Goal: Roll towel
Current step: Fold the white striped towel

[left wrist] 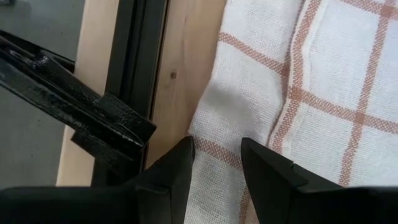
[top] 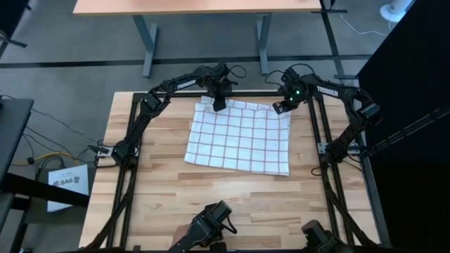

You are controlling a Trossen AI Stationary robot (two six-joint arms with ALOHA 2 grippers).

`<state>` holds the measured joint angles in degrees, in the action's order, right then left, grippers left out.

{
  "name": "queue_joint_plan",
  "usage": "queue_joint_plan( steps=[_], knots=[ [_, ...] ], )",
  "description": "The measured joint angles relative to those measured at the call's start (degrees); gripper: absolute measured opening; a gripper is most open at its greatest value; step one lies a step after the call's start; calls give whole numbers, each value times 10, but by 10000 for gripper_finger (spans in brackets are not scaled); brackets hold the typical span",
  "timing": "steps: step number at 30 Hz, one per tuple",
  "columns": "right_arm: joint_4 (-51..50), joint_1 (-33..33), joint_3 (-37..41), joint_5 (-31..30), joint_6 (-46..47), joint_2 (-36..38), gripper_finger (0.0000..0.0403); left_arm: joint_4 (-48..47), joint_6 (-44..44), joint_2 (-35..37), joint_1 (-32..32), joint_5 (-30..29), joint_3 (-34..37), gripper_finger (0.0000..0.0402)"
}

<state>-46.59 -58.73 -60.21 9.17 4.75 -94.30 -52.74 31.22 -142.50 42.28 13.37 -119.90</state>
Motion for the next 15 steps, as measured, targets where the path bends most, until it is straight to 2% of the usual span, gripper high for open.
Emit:
queue_joint_plan(
  steps=[15],
  knots=[
    [-14, -71, -15, -3, 22, 20, 0, -5, -3, 0, 1, -2, 1, 125]
  ],
)
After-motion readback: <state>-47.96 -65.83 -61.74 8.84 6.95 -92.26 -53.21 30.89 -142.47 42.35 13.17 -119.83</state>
